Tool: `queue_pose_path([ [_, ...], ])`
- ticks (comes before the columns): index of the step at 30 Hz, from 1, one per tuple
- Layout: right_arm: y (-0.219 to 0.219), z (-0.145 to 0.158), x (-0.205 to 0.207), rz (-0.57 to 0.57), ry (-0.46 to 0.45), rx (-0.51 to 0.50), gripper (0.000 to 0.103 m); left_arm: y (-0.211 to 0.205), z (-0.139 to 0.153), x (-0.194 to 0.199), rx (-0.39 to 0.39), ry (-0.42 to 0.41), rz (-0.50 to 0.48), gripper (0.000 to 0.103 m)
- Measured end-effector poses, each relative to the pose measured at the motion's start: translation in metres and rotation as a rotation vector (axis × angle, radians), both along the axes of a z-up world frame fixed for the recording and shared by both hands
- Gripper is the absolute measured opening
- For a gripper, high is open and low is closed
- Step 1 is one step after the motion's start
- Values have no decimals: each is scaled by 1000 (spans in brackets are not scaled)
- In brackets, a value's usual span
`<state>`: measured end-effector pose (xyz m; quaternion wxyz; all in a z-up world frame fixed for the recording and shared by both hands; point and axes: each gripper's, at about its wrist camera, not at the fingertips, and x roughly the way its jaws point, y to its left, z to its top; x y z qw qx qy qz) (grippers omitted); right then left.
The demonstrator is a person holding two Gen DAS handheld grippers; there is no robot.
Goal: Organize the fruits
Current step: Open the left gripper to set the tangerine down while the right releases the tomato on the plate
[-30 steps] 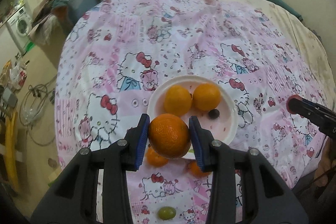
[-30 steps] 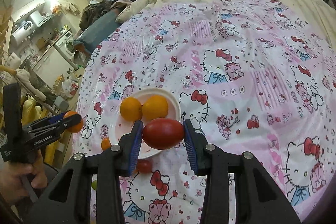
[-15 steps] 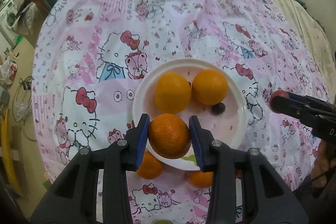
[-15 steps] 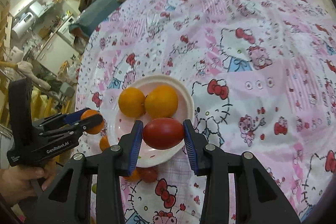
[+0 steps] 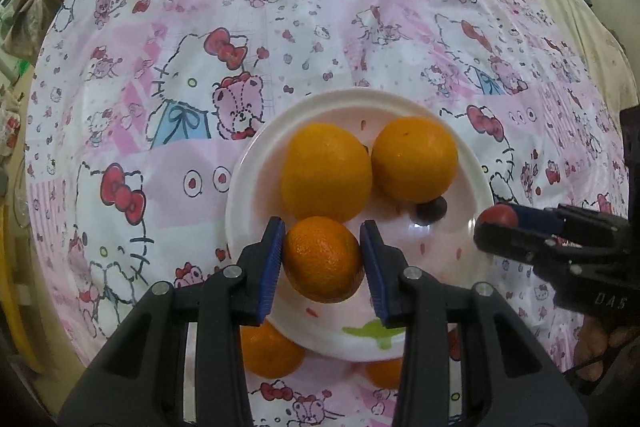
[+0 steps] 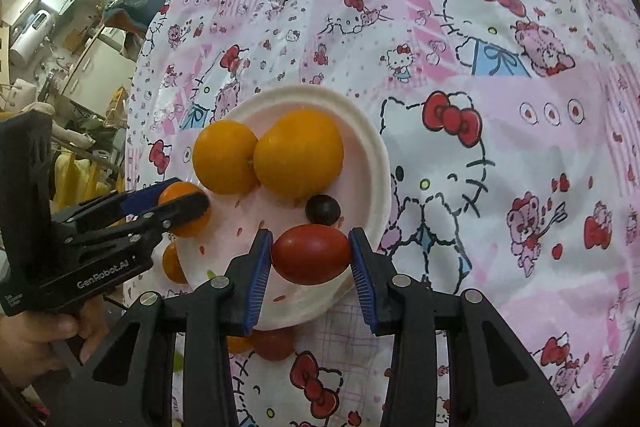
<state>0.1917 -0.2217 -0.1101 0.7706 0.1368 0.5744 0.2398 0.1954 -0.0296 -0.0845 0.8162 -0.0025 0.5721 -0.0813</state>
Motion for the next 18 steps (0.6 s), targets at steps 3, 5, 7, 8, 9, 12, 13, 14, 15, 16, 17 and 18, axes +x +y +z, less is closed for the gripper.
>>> queue_pose_path([
  [3, -1, -2, 1, -10, 10, 8, 42, 0, -1, 0, -3, -1, 6, 35],
  [5, -3, -5, 1, -17, 19, 14, 43, 0, -2, 1, 1, -3, 4, 35],
  [7, -3, -6, 1, -23, 22, 15, 43, 1, -3, 1, -1, -1, 7, 35],
  [8, -3, -6, 1, -28, 21, 16, 43, 2, -3, 1, -1, 0, 9, 35],
  [9, -3, -6, 1, -32, 22, 20, 43, 2, -5, 2, -1, 5, 10, 35],
  [12, -2, -5, 1, -35, 19, 33, 43, 4, -9, 3, 0, 25, 19, 35],
  [13, -2, -4, 1, -34, 16, 34, 43, 4, -10, 3, 1, 24, 23, 35],
  [14, -2, -4, 1, -33, 14, 34, 43, 5, -9, 3, 2, 16, 27, 35],
  [15, -2, -3, 1, -34, 13, 36, 43, 5, -7, 3, 3, 8, 29, 35],
  [16, -3, -2, 1, -36, 12, 40, 43, 5, -6, 4, 1, 3, 30, 35],
  [17, -3, -2, 2, -40, 14, 44, 43, 6, -4, 4, -2, -1, 30, 35],
  [18, -4, -1, 2, -45, 14, 47, 43, 6, -3, 4, -5, -3, 31, 35],
])
